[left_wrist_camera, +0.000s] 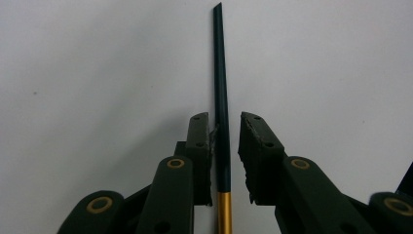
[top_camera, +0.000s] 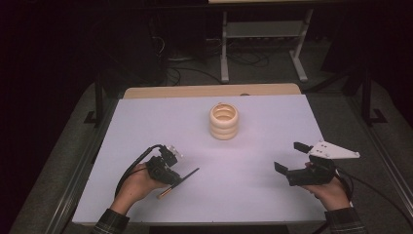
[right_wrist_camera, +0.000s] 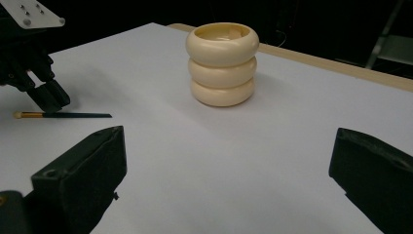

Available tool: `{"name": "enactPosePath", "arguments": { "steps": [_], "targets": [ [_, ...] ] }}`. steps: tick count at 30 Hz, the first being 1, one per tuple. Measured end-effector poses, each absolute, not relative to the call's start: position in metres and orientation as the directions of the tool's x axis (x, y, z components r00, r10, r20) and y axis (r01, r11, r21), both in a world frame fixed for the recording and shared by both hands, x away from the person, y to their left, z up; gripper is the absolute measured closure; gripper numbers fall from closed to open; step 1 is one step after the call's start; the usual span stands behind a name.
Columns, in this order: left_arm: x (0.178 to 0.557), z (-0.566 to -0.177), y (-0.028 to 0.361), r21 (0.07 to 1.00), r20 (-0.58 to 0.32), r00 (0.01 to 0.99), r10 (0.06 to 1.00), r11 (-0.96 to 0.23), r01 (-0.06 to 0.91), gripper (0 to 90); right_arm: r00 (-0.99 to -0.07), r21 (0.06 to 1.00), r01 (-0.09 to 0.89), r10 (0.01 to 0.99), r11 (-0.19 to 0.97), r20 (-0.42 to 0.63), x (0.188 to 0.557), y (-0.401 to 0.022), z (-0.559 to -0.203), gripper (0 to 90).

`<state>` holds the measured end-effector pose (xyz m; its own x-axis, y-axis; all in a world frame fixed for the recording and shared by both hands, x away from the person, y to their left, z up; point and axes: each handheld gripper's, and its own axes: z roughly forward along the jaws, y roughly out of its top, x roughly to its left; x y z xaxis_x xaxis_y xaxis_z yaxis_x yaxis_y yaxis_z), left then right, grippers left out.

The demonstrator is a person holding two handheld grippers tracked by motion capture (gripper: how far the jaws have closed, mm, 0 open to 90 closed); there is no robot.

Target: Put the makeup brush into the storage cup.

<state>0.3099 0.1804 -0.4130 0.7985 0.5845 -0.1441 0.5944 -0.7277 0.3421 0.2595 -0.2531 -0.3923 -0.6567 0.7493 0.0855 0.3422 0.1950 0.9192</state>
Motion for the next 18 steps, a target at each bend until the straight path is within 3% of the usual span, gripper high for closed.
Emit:
{"name": "enactPosePath", "arguments": {
  "steps": [18],
  "targets": [
    [0.3099,-0.4191,0.1772,0.293,-0.142,0.805,0.577,-0.752,0.59,79.8,-0.658,0.918,0.342,0.749,0.199,0.082,0.2594,-0.2526,-0.3925,0.0]
  ]
}}
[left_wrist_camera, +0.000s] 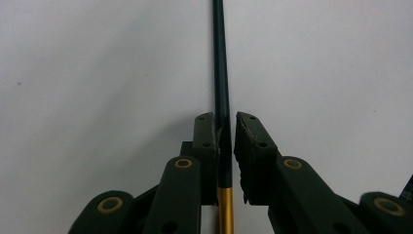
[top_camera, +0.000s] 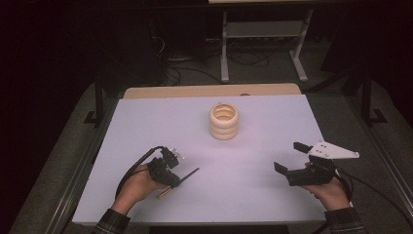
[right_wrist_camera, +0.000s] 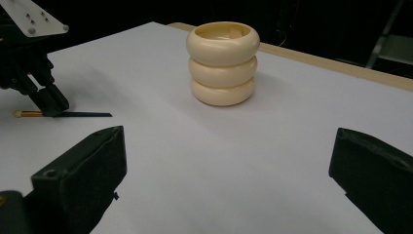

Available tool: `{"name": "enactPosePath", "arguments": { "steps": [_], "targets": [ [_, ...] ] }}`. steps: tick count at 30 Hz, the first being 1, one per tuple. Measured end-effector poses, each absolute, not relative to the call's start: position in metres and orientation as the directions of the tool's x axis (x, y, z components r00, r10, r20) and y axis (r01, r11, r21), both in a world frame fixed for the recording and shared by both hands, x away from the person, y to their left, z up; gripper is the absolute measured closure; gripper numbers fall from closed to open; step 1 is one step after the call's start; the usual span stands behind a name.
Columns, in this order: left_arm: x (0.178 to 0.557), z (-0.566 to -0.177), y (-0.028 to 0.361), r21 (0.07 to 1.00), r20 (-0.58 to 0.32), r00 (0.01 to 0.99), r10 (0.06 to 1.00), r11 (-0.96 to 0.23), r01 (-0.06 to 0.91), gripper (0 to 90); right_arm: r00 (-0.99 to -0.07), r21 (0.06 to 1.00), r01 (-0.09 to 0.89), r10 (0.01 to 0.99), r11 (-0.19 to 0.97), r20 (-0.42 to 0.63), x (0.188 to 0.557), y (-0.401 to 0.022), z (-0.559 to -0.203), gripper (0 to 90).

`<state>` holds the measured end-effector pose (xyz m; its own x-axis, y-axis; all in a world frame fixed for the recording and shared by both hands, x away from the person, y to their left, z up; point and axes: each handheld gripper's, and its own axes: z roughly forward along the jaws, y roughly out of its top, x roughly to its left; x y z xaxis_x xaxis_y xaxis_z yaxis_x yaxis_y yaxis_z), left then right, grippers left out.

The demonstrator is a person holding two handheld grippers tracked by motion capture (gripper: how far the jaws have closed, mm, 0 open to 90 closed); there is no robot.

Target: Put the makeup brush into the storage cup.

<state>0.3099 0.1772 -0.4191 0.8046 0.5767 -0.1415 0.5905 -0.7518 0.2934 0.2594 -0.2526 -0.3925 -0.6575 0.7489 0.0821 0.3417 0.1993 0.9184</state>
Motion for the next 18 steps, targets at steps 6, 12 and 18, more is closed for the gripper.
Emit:
{"name": "enactPosePath", "arguments": {
  "steps": [6,12,18],
  "targets": [
    [0.3093,-0.4201,0.1759,0.284,-0.132,0.808,0.574,-0.759,0.586,79.9,-0.657,0.919,0.342,0.749,0.198,0.083,0.2593,-0.2527,-0.3924,0.0],
    [0.3089,-0.4205,0.1752,0.278,-0.124,0.809,0.574,-0.763,0.584,81.2,-0.656,0.919,0.343,0.75,0.196,0.085,0.2593,-0.2529,-0.3923,0.0],
    [0.3086,-0.4204,0.1746,0.274,-0.119,0.811,0.573,-0.766,0.582,81.6,-0.656,0.919,0.343,0.75,0.196,0.085,0.2593,-0.2528,-0.3922,0.0]
  ]
}}
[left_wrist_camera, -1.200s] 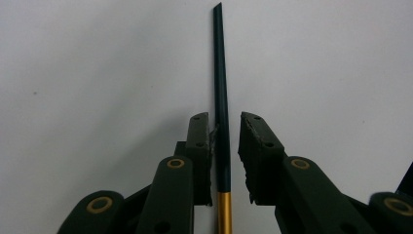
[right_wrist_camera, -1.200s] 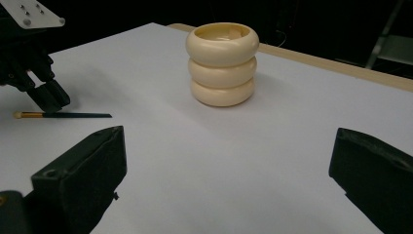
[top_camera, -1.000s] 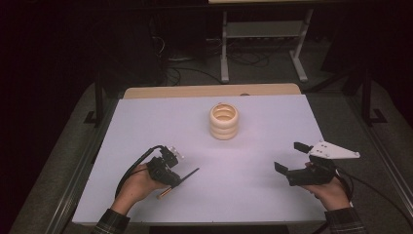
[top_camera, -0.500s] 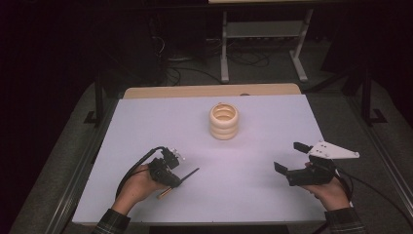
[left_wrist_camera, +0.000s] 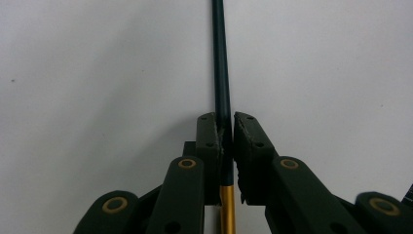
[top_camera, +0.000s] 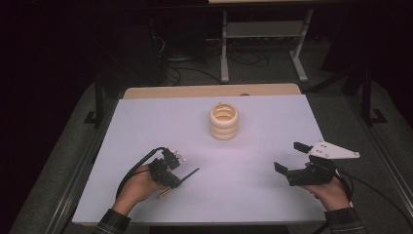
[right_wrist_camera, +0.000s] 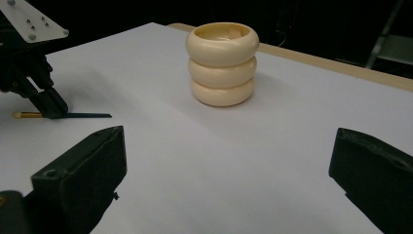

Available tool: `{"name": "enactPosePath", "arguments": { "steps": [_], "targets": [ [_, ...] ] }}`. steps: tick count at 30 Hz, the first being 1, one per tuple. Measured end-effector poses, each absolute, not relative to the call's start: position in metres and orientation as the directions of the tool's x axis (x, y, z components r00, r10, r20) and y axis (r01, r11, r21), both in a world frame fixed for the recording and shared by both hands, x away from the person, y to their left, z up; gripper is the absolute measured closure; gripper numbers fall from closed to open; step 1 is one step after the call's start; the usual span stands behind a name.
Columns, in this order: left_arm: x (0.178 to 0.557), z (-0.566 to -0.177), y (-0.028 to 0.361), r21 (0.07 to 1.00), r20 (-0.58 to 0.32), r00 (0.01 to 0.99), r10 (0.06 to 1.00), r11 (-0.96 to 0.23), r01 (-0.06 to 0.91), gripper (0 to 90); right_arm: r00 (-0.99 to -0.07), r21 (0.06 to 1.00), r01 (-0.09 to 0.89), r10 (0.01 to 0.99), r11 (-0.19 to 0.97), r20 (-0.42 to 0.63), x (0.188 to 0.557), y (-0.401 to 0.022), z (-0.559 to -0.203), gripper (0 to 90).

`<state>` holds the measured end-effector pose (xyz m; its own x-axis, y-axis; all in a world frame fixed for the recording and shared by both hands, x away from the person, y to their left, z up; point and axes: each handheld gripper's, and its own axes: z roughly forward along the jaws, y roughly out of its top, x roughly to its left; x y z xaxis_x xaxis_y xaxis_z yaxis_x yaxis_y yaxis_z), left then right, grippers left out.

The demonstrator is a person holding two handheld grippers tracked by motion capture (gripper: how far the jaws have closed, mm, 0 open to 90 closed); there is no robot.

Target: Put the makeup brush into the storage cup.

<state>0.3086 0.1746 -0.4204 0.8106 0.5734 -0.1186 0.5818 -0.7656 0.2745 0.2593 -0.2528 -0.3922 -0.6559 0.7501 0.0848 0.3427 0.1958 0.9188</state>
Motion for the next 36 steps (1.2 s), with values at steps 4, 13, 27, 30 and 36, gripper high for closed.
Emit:
{"name": "enactPosePath", "arguments": {
  "steps": [4,13,27,30,36],
  "targets": [
    [0.3082,-0.4204,0.1733,0.269,-0.109,0.812,0.573,-0.769,0.579,81.7,-0.656,0.919,0.342,0.75,0.195,0.085,0.2592,-0.2528,-0.3921,0.0],
    [0.3085,-0.4203,0.1706,0.252,-0.099,0.815,0.571,-0.778,0.575,81.7,-0.657,0.919,0.342,0.749,0.198,0.083,0.2594,-0.2521,-0.3924,0.0],
    [0.3057,-0.4199,0.1645,0.232,-0.053,0.826,0.562,-0.797,0.557,82.6,-0.657,0.919,0.343,0.749,0.196,0.086,0.2595,-0.2519,-0.3925,0.0],
    [0.3064,-0.4198,0.1654,0.232,-0.059,0.824,0.563,-0.795,0.56,83.4,-0.658,0.919,0.343,0.748,0.195,0.086,0.2595,-0.252,-0.3925,0.0],
    [0.3062,-0.4197,0.1658,0.236,-0.062,0.82,0.568,-0.79,0.565,84.0,-0.658,0.918,0.344,0.748,0.195,0.087,0.2596,-0.252,-0.3926,0.0]
  ]
}}
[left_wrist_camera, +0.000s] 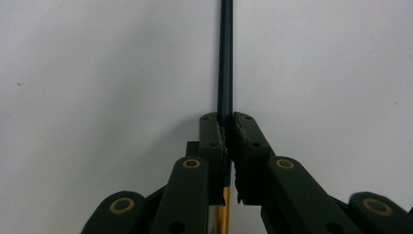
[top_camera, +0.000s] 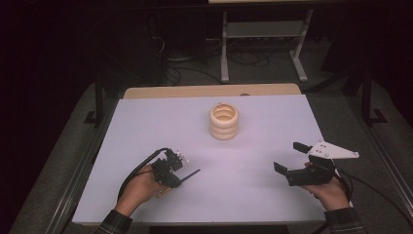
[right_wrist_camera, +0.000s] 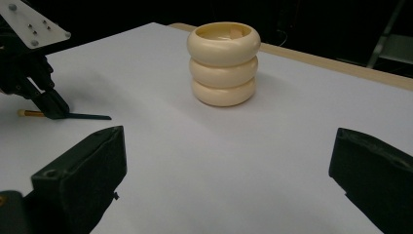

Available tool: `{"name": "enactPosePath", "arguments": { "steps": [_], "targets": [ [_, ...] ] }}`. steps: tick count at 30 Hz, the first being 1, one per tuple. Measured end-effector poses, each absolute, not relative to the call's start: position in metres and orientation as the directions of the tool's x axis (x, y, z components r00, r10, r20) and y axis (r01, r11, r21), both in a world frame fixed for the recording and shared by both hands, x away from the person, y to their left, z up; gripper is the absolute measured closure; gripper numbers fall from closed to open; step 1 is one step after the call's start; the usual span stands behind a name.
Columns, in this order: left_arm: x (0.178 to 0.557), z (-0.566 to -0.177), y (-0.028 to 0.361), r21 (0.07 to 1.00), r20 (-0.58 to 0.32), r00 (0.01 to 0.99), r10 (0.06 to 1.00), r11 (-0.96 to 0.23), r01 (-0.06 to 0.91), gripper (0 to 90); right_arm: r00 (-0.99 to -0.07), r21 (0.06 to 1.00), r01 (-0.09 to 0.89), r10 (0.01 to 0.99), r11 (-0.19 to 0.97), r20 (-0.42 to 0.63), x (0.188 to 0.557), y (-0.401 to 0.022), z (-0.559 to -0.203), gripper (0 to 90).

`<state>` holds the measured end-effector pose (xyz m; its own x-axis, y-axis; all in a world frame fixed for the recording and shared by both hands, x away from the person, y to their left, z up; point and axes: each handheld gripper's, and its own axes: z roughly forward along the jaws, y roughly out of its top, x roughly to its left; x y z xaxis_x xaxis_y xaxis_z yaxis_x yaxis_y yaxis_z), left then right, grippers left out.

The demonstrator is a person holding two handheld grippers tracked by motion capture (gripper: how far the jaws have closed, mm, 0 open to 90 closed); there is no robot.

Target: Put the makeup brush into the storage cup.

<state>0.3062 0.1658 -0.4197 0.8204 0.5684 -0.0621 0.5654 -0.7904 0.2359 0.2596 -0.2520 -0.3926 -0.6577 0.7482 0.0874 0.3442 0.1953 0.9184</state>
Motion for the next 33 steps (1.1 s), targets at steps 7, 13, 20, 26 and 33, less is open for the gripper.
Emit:
{"name": "enactPosePath", "arguments": {
  "steps": [7,13,20,26,33],
  "targets": [
    [0.307,-0.419,0.17,0.251,-0.081,0.823,0.563,-0.787,0.563,84.0,-0.657,0.919,0.344,0.749,0.191,0.09,0.259,-0.253,-0.392,0.0],
    [0.308,-0.413,0.177,0.296,-0.096,0.814,0.573,-0.764,0.573,84.0,-0.657,0.919,0.344,0.748,0.191,0.091,0.259,-0.253,-0.392,0.0],
    [0.308,-0.402,0.187,0.4,-0.109,0.822,0.56,-0.732,0.552,84.0,-0.661,0.92,0.342,0.745,0.191,0.091,0.259,-0.253,-0.392,0.0],
    [0.307,-0.393,0.195,0.494,-0.109,0.834,0.541,-0.698,0.518,84.0,-0.664,0.92,0.34,0.742,0.193,0.089,0.259,-0.253,-0.392,0.0],
    [0.306,-0.384,0.205,0.609,-0.103,0.861,0.497,-0.653,0.45,84.0,-0.67,0.921,0.336,0.738,0.197,0.087,0.26,-0.253,-0.391,0.0]
  ]
}}
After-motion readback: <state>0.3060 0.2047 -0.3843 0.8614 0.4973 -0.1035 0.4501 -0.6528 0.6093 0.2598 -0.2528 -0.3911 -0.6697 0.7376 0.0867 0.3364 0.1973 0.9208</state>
